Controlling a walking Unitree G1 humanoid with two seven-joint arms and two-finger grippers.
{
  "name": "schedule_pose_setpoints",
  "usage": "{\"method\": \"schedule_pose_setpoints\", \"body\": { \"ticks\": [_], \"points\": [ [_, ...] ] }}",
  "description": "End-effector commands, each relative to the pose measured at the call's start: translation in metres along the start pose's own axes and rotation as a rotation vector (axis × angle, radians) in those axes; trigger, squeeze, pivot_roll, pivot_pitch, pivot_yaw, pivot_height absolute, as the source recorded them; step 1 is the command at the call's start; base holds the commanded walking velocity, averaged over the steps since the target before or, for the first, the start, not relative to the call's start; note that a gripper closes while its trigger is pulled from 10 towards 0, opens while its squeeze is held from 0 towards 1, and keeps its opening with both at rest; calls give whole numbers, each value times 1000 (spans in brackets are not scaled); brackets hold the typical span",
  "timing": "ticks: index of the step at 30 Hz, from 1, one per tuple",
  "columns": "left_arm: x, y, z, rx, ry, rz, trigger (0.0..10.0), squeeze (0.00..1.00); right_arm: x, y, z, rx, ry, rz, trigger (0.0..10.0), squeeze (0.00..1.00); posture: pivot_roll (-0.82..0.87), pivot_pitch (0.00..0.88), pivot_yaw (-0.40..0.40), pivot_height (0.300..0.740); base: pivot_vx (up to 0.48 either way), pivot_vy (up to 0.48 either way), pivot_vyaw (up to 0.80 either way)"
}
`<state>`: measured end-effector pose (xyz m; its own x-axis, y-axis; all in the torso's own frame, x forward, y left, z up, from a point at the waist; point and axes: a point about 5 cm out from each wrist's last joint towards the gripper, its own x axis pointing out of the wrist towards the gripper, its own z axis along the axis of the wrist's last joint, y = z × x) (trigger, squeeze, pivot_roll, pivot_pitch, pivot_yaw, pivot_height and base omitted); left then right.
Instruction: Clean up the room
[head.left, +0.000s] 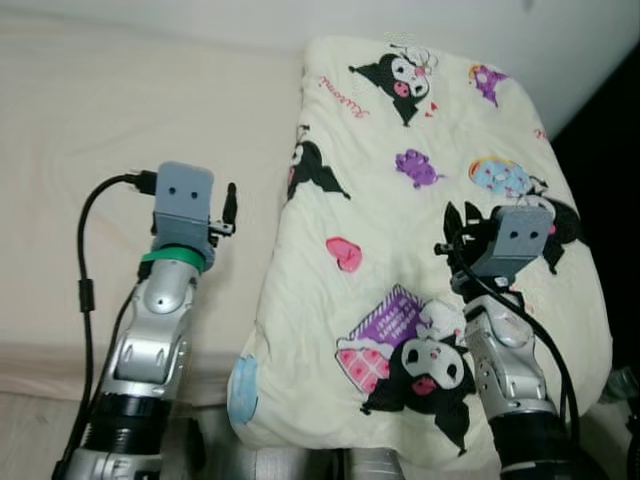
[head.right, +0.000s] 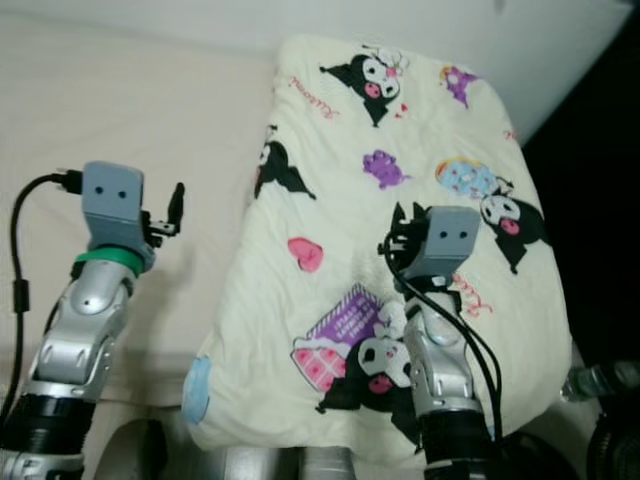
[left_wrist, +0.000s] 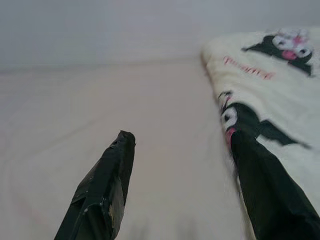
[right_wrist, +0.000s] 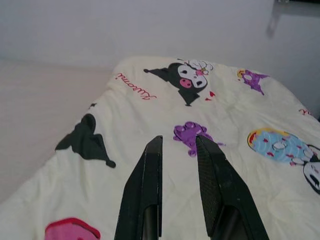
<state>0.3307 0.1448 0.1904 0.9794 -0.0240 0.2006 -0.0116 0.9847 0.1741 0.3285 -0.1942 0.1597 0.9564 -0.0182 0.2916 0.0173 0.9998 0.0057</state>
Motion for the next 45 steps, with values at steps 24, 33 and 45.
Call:
{"method": "schedule_pose_setpoints", "body": {
  "ticks": [24,33,45],
  "points": [
    [0,-22,-10,-25,54,-66,10000,0,-2,-11,-8,-13,23,-42,10000,0,-76,30,-65,720,0,0,0],
    [1,-21,-10,3,52,-73,10000,0,-3,-9,-10,-5,30,-58,10000,0,-77,35,-57,740,0,0,0],
    [-2,-21,-11,30,29,-80,10000,0,-4,-1,-13,2,30,-35,10000,0,-71,40,-51,740,0,-263,0]
  ]
}}
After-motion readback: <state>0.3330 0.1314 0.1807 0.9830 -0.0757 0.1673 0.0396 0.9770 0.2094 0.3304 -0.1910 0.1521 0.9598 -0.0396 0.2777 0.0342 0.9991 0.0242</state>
